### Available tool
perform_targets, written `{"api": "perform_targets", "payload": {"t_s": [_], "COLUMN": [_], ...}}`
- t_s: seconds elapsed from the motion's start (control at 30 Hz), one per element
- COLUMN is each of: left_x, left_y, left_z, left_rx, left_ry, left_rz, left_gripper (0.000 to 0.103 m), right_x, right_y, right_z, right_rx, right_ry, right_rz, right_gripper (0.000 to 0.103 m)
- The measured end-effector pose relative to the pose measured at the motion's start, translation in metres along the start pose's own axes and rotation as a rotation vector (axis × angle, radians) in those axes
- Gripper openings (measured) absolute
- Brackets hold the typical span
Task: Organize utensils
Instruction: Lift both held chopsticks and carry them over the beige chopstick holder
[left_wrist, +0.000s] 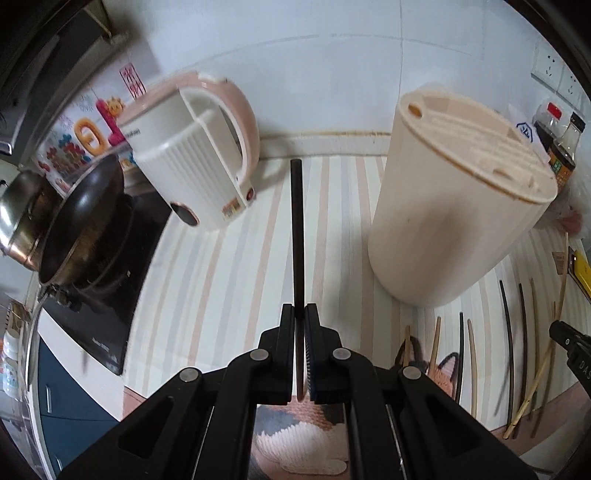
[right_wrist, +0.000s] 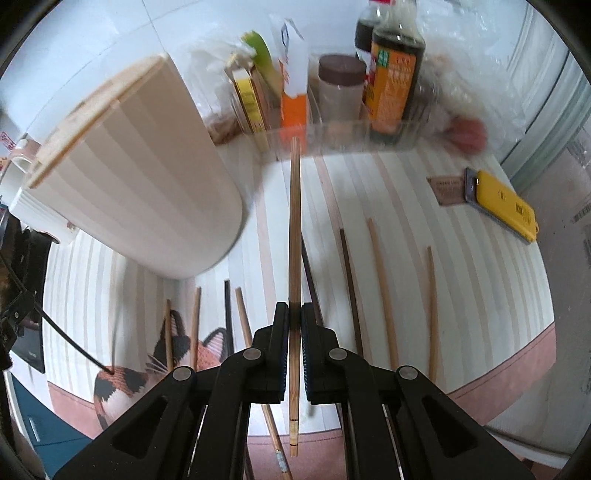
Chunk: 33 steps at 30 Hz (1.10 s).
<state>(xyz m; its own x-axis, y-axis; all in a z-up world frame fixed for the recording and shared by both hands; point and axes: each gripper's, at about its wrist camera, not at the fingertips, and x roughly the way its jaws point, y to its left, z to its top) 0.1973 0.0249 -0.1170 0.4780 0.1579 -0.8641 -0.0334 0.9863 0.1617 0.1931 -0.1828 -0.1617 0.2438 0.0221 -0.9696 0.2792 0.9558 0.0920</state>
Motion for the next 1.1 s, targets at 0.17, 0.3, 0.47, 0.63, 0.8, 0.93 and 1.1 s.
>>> {"api": "perform_targets", "payload": {"t_s": [0.17, 0.3, 0.47, 0.63, 0.8, 0.93, 1.1], "left_x": [-0.011, -0.023, -0.046, -0.078, -0.117, -0.145, -0.159], "left_y": [0.0, 0.005, 0.016, 0.027, 0.036, 0.041, 0.033], "left_z": [0.006, 0.014, 0.028, 0.049, 0.08, 0.11, 0.149], "left_rx": [0.003, -0.015, -0.051, -0.094, -0.127, -0.141, -0.138], "left_ry": [-0.055, -0.087, -0.13, -0.167, -0.22, -0.274, -0.318], "left_rz": [0.014, 0.005, -0.031, -0.094, -0.176, -0.235, -0.292], "left_gripper": [0.003, 0.002, 0.002, 0.002, 0.002, 0.002, 0.002], "right_x": [-0.013, -0.028, -0.051, -0.085, -0.123, -0.144, -0.16], "right_y": [0.006, 0.012, 0.022, 0.03, 0.037, 0.042, 0.05], "right_z": [0.01, 0.017, 0.028, 0.044, 0.071, 0.101, 0.14], "right_rx": [-0.023, -0.031, -0.04, -0.044, -0.05, -0.056, -0.033], "right_ry": [-0.048, -0.08, -0.124, -0.18, -0.248, -0.306, -0.365], "right_rz": [0.0, 0.019, 0.051, 0.101, 0.146, 0.16, 0.164], "right_gripper": [0.007, 0.007, 0.007, 0.007, 0.007, 0.007, 0.007]}}
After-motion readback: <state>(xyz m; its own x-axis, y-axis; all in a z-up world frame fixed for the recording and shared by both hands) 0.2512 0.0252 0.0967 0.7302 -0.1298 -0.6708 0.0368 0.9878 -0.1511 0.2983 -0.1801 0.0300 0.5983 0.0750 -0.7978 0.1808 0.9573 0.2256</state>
